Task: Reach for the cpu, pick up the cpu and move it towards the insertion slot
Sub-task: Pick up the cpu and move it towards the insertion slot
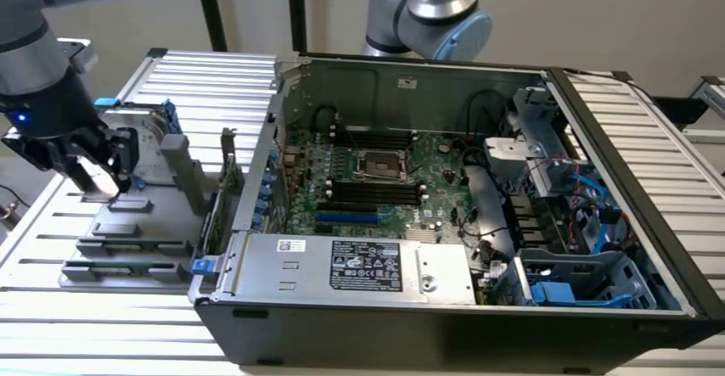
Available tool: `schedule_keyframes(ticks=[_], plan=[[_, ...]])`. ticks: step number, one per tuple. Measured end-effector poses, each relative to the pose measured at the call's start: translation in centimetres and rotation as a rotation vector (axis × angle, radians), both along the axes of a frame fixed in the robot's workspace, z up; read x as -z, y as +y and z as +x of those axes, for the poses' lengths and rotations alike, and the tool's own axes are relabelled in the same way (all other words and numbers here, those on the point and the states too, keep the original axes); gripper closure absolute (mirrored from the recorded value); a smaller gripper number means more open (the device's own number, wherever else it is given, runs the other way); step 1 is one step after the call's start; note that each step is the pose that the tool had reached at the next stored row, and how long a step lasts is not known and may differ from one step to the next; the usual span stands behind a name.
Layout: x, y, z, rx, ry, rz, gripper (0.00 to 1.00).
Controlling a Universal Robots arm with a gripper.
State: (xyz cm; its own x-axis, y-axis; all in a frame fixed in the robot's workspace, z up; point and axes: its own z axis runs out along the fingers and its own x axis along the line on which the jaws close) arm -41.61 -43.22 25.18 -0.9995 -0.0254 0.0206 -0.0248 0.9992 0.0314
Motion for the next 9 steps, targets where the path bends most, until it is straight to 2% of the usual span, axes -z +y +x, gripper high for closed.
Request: schedule_keyframes(ticks=[9], plan=[[-4.11, 0.0, 1.6, 0.0, 0.001, 0.0, 0.45]])
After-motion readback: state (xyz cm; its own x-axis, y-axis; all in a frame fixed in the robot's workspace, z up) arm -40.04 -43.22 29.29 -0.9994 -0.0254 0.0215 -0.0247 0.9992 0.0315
